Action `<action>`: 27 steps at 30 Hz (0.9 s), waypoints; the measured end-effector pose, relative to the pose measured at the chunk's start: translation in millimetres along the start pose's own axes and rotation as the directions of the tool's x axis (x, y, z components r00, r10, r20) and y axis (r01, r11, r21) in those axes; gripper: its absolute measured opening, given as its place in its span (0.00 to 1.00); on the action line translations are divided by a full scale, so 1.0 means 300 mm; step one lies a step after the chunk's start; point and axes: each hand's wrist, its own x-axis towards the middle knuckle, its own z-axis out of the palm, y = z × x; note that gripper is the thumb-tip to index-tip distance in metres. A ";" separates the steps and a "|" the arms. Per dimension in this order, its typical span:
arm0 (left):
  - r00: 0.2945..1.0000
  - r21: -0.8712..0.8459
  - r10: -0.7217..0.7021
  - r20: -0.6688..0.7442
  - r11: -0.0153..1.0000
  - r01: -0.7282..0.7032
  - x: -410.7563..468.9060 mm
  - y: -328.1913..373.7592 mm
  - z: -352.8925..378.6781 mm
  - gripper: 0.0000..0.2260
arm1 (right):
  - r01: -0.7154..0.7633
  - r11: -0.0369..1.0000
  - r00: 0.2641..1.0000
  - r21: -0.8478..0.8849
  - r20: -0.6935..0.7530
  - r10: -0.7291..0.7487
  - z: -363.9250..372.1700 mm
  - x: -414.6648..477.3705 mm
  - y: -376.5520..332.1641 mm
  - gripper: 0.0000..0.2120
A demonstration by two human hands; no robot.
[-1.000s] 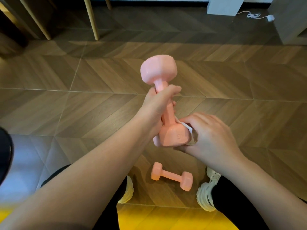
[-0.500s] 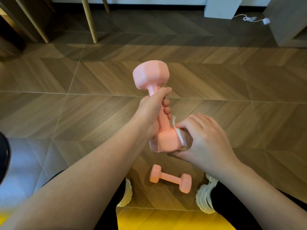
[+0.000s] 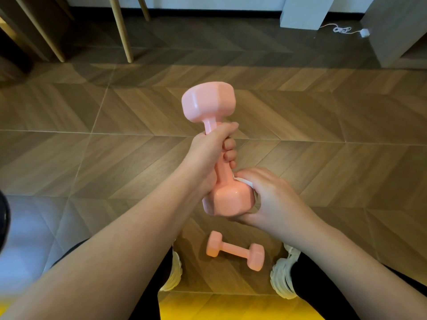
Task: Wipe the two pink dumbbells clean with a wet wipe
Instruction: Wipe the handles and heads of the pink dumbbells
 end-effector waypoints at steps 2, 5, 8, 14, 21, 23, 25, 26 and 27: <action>1.000 -0.011 0.007 0.014 1.000 -0.007 -0.001 0.002 -0.002 0.12 | 0.025 0.999 1.000 -0.046 -0.007 -0.025 -0.006 0.000 0.010 0.27; 1.000 0.019 0.020 -0.013 1.000 -0.020 0.000 -0.001 -0.004 0.09 | 0.031 0.979 0.991 -0.201 -0.125 -0.057 -0.021 -0.012 0.021 0.26; 0.999 0.092 0.008 -0.043 0.996 -0.004 0.001 -0.009 -0.003 0.09 | 0.025 0.959 0.981 -0.281 -0.177 -0.077 -0.020 -0.018 0.016 0.27; 0.996 0.111 -0.032 -0.088 0.993 0.042 -0.002 -0.032 -0.009 0.11 | 0.076 0.980 0.997 -0.183 0.004 -0.077 -0.026 -0.015 0.001 0.26; 0.998 0.007 -0.028 -0.058 1.000 0.028 -0.001 -0.008 -0.007 0.12 | 0.071 0.981 0.993 -0.183 -0.077 -0.086 -0.027 -0.012 -0.001 0.26; 0.998 0.018 -0.030 -0.049 0.999 0.031 -0.002 -0.014 -0.005 0.12 | 0.068 0.994 0.997 -0.088 0.031 -0.065 -0.029 -0.003 -0.001 0.24; 0.999 0.032 -0.023 -0.035 0.999 0.024 -0.005 -0.019 0.002 0.13 | 0.087 0.990 0.996 -0.110 0.028 -0.085 -0.024 -0.003 -0.001 0.24; 0.999 0.029 -0.021 -0.028 0.999 0.022 -0.005 -0.019 0.005 0.13 | 0.095 0.981 0.995 -0.168 -0.028 -0.101 -0.023 -0.008 0.002 0.24; 1.000 0.017 -0.021 -0.019 1.000 0.021 -0.006 -0.015 0.008 0.13 | 0.084 0.973 0.991 -0.215 -0.085 -0.104 -0.024 -0.014 0.002 0.25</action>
